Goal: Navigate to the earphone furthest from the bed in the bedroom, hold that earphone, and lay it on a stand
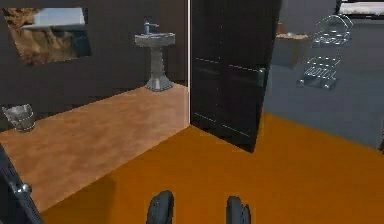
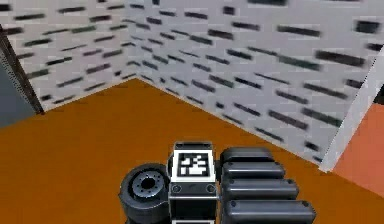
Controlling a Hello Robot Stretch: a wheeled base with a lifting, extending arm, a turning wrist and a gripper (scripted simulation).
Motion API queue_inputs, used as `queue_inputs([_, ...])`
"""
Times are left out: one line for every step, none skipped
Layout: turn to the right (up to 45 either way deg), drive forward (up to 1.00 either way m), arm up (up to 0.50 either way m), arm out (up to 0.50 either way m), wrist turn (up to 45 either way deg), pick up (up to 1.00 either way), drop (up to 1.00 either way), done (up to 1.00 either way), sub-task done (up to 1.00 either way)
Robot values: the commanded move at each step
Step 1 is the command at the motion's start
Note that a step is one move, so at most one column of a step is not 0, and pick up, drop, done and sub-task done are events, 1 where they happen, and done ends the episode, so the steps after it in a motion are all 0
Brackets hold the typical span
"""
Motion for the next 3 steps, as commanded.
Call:
queue_inputs([0.0,0.85,0.00,0.00,0.0,0.00,0.00,0.00,0.00])
queue_inputs([-45.0,0.00,0.00,0.00,0.0,0.00,0.00,0.00,0.00])
queue_inputs([-6.0,0.00,0.00,0.00,0.0,0.00,0.00,0.00,0.00])
